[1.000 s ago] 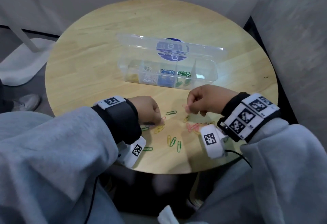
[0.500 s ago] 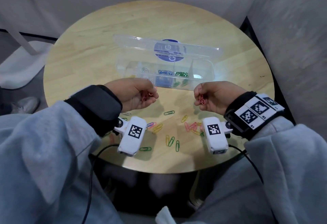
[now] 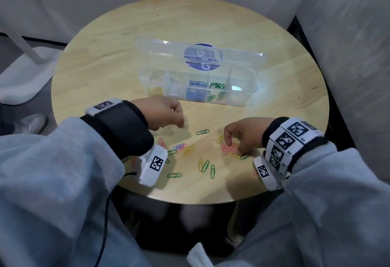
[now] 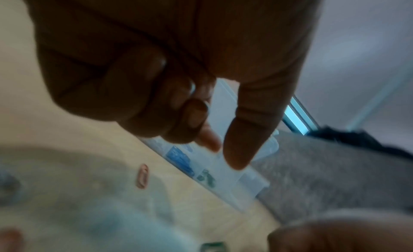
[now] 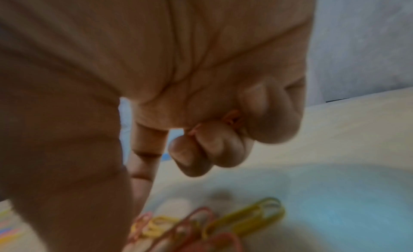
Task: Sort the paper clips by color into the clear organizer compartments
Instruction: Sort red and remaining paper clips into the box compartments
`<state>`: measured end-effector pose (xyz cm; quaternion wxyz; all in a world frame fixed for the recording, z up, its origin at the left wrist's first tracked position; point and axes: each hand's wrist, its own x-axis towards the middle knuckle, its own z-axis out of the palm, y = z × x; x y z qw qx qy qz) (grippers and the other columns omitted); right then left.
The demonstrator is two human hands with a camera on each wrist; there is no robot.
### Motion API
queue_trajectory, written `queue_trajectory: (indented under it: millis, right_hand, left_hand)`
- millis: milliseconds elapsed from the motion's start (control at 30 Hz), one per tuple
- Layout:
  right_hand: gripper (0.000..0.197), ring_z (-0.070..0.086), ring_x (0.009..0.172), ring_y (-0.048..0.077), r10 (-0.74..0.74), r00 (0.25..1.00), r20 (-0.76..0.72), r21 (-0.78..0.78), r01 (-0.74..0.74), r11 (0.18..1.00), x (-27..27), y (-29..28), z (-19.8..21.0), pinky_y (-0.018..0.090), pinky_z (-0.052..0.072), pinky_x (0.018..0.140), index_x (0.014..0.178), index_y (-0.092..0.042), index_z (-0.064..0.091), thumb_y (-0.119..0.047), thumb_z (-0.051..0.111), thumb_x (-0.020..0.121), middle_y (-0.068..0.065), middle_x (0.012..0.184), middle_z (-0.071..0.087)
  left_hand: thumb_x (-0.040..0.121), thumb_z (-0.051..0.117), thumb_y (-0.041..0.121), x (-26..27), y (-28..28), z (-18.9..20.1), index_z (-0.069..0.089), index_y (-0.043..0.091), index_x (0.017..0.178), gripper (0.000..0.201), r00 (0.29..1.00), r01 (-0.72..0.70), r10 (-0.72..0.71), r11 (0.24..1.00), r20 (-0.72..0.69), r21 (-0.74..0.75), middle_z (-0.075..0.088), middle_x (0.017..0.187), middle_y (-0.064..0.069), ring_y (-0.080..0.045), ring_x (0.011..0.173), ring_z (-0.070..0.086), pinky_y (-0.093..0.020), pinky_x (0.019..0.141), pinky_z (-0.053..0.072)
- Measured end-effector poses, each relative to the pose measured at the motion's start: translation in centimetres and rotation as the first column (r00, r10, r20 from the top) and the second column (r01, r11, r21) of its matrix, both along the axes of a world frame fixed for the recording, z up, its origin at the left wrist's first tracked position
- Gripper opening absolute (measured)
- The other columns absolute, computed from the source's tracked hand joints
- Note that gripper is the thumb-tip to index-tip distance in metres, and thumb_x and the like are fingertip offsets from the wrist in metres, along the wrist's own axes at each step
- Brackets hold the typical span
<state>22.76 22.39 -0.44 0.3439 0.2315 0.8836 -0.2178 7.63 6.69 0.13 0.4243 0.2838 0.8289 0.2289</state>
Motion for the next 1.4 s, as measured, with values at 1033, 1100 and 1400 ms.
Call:
queue_trajectory:
  millis: [1033,1100,1400]
  right_hand:
    - [0.023,0.04,0.054,0.009,-0.957,0.255,-0.136,-0.868,0.435,0.239,-0.3,3.1,3.0,0.013,0.036,0.042,0.085,-0.006,0.059,0.009,0.042,0.089,0.003,0.067,0.046]
    - [0.022,0.041,0.057,0.01,-0.985,0.164,-0.054,-0.911,0.395,0.116,-0.3,3.1,3.5,0.012,0.04,0.046,0.083,-0.001,0.058,0.008,0.039,0.09,0.006,0.071,0.043]
    - [0.013,0.055,0.081,0.017,-0.991,-0.112,-0.075,-0.939,0.341,0.033,-2.7,4.6,3.0,0.029,0.057,0.083,0.079,0.004,0.056,0.013,0.048,0.086,0.011,0.091,0.057]
  left_hand:
    - [0.081,0.057,0.007,1.8,0.3,-1.3,0.05,0.022,0.062,0.026,0.979,0.18,-0.177,0.984,0.1,-0.019,0.056,0.055,0.006,-0.017,0.053,0.041,-0.025,0.052,0.034]
    - [0.084,0.058,0.005,1.3,0.4,-0.7,0.047,0.021,0.061,0.03,0.984,0.103,-0.108,0.994,0.144,0.042,0.05,0.055,0.005,-0.013,0.049,0.033,-0.021,0.047,0.026]
    - [0.085,0.046,-0.003,0.3,1.2,-0.1,0.042,0.016,0.059,0.032,0.929,-0.322,0.265,0.923,0.258,0.213,0.055,0.066,-0.006,-0.007,0.045,0.043,-0.013,0.039,0.03]
